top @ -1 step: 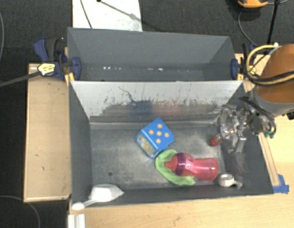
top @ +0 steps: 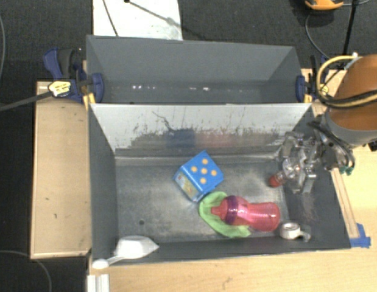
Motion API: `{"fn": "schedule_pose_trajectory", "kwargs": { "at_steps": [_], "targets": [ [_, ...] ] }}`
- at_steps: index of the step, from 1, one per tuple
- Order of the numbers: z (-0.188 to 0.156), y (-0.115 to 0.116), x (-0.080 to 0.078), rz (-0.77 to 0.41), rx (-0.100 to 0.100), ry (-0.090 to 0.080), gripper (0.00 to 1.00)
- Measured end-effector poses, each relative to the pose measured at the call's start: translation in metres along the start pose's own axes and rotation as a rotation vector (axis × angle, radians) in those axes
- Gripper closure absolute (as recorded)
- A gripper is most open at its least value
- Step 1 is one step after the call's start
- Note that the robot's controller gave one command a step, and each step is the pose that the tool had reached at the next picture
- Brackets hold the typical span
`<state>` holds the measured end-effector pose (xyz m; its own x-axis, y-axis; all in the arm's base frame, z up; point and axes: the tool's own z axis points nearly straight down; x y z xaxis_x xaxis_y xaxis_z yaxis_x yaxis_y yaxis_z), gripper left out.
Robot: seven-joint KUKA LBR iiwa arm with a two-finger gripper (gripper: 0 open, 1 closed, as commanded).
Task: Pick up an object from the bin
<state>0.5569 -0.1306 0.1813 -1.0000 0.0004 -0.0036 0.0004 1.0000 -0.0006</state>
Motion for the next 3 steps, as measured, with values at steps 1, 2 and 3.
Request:
{"fn": "schedule_pose_trajectory", "kwargs": {
  "at_steps": [1,2,3],
  "targets": [
    [0.074,0.048,0.05,-0.009,0.001,-0.003,0.0],
    [0.107,0.087,0.041,0.074,-0.002,0.008,0.0],
    [0.107,0.091,0.06,0.233,0.003,-0.001,0.0]
  ]
}}
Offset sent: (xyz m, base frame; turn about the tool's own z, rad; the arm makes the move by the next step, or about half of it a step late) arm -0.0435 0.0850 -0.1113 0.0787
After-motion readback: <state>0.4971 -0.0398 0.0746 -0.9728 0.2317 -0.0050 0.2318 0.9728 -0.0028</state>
